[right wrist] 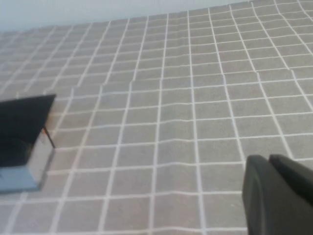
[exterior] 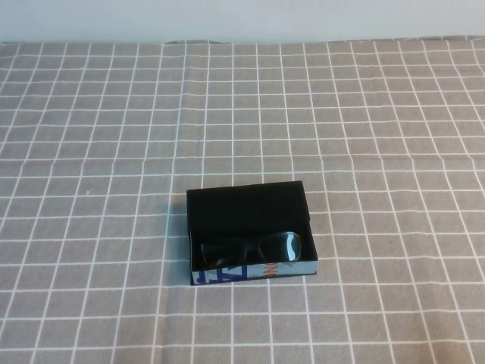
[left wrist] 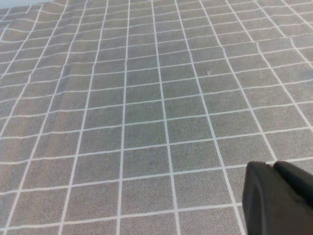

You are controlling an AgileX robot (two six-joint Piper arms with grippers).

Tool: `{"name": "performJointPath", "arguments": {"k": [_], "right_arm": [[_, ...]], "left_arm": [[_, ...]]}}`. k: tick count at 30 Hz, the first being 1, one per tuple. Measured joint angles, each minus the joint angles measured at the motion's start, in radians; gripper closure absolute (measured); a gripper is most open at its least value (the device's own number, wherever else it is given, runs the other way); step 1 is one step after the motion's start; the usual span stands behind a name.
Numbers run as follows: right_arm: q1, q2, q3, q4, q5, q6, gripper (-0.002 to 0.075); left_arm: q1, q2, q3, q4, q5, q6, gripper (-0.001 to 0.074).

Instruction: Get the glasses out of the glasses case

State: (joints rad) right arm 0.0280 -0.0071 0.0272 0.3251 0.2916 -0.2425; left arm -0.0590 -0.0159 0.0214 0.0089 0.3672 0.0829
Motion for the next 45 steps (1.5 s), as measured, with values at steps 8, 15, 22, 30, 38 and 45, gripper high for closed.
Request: {"name": "performJointPath", "arguments": {"k": [8,15,22,30,38,45], "right_arm": [[0.000,0.000,0.000,0.489,-0.137,0.000,0.0744],[0.000,0.000,0.000,0.743,-0.209,0.000,0.0744],[0.000,0.119,-0.135,0.736,-0.002,0.000,0.0744],[0.000,0.624,-0.498,0.402,0.480,0.000,0.0744],[0.045,1.033,-0.797,0.248,0.627,-0.083,0.0744],[0.323,1.306,-1.058,0.071,0.640,-0.111,0.0744]], "left_arm": [[0.000,0.000,0.000,0.000,0.000,0.000,0.0739],[0.000,0.000,0.000,0.000,0.000,0.000,0.0739],[0.000,0.000,0.000,0.000,0.000,0.000,0.0739],[0.000,0.000,0.000,0.000,0.000,0.000,0.0740],[0.000,0.000,0.000,0.000,0.000,0.000,0.0739],[0.000,0.000,0.000,0.000,0.000,0.000,0.0739]]}}
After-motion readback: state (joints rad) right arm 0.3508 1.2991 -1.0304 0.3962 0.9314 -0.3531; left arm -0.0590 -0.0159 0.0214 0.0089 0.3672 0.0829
